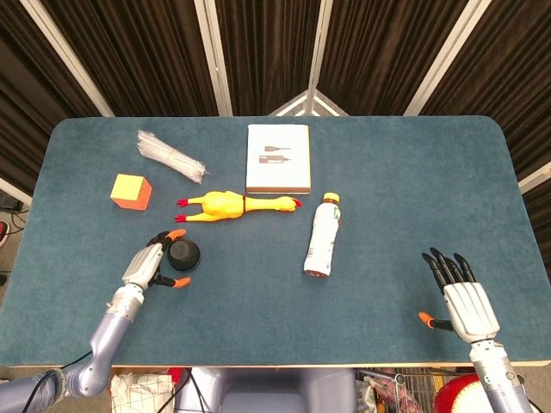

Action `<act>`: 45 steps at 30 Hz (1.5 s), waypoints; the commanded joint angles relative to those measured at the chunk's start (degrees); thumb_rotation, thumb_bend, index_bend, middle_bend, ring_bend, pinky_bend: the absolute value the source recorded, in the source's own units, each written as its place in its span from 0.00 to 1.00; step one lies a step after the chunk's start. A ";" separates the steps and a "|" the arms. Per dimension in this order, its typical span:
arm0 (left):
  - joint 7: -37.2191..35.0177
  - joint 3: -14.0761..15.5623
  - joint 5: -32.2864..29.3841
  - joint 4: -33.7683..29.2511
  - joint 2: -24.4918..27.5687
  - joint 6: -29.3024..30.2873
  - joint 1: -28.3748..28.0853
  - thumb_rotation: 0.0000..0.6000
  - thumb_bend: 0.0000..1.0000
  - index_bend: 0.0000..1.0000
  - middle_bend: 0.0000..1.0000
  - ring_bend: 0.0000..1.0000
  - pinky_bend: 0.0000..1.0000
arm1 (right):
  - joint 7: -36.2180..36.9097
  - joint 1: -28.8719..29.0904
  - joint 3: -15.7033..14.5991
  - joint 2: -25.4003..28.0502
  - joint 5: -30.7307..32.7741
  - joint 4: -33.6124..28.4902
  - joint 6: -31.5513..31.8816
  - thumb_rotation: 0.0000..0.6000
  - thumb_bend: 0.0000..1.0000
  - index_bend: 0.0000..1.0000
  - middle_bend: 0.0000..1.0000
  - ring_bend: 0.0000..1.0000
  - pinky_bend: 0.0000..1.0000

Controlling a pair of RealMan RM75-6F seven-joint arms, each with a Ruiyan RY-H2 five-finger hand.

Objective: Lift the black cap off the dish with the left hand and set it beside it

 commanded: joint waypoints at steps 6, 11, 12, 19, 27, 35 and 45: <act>-0.29 -0.81 0.88 -0.63 -0.24 3.35 0.68 1.00 0.24 0.15 0.22 0.00 0.00 | 0.02 0.04 -0.09 0.20 -0.04 -0.33 -0.14 1.00 0.15 0.00 0.00 0.13 0.00; 0.87 -0.95 -0.43 -0.22 -0.74 3.41 0.37 1.00 0.28 0.15 0.26 0.00 0.00 | 0.49 0.23 -0.02 0.15 0.08 -0.05 -0.47 1.00 0.15 0.00 0.00 0.13 0.00; 0.96 -0.98 -0.63 -0.13 -0.90 3.43 0.33 1.00 0.29 0.15 0.26 0.00 0.00 | 0.57 0.24 -0.02 0.16 0.11 0.00 -0.50 1.00 0.15 0.00 0.00 0.13 0.00; 2.08 -1.07 -2.46 1.70 -2.37 3.29 -0.08 1.00 0.31 0.15 0.27 0.00 0.00 | 0.58 0.29 -0.13 0.28 0.11 -0.21 -0.68 1.00 0.15 0.00 0.00 0.13 0.00; 0.73 -2.00 -1.19 2.60 -3.88 5.92 0.34 1.00 0.52 0.19 0.40 0.00 0.00 | 0.70 0.34 -0.15 0.34 0.33 -0.07 -0.95 1.00 0.15 0.00 0.00 0.13 0.00; -0.63 -3.12 0.34 0.47 -2.91 8.17 1.02 1.00 0.59 0.20 0.46 0.00 0.00 | 0.14 0.56 0.16 0.42 0.89 -0.50 -1.31 1.00 0.15 0.00 0.00 0.13 0.00; -0.97 -5.65 -2.16 -6.53 -1.28 5.47 -0.82 1.00 0.58 0.21 0.45 0.00 0.00 | -0.28 0.51 -0.13 0.48 0.94 -0.79 -1.60 1.00 0.15 0.00 0.00 0.13 0.00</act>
